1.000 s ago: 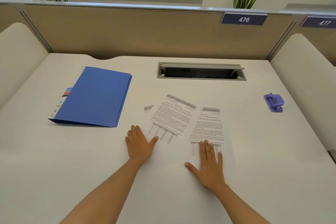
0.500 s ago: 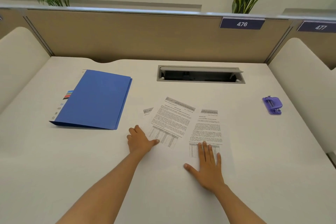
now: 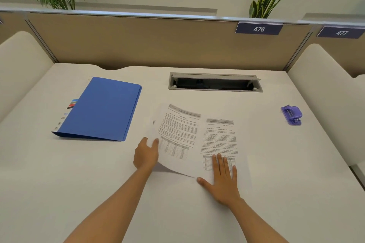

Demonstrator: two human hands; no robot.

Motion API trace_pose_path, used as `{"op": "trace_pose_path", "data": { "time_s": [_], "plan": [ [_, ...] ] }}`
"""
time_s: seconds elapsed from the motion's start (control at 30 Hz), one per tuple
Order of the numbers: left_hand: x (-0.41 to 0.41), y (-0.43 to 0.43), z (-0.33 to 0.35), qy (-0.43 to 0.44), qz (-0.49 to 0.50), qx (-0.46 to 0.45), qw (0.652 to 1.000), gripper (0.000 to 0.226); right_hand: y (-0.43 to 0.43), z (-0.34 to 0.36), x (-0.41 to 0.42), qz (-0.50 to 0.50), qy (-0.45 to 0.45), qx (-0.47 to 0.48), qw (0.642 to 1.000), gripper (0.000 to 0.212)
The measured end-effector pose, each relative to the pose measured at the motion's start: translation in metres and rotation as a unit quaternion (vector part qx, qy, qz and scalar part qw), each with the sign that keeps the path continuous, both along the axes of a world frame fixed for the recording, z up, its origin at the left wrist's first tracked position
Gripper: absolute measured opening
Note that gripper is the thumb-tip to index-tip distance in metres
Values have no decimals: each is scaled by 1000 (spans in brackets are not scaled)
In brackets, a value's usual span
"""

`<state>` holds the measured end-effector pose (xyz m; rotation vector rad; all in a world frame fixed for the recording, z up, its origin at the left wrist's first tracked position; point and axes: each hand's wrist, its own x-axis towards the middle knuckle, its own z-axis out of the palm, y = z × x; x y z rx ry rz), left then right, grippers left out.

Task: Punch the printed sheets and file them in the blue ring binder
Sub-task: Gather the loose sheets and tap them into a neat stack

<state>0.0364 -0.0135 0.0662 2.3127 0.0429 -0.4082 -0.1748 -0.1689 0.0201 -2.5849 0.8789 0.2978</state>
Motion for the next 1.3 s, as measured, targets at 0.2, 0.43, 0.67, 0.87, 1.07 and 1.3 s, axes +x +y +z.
{"op": "trace_pose_path", "data": {
  "time_s": [0.2, 0.43, 0.67, 0.87, 1.07, 1.3],
  "plan": [
    [-38, 25, -27, -48, 26, 34, 998, 31, 2, -1, -2, 1, -7, -9, 1000, 99],
    [-57, 29, -44, -137, -31, 104, 985, 31, -2, -1, -2, 12, -6, -8, 1000, 100],
    [-59, 32, -56, -158, -91, 132, 974, 66, -7, 3, -13, -17, -22, -31, 999, 96],
    [-57, 35, -70, -162, -198, 145, 956, 46, 3, 1, -38, -208, -26, -28, 977, 97],
    [-59, 42, -80, -194, -254, 180, 930, 60, 1, 3, -38, -294, -20, -26, 955, 105],
    [-59, 41, -83, -198, -259, 197, 924, 62, 9, 6, -27, -275, -13, -25, 961, 88]
  ]
}}
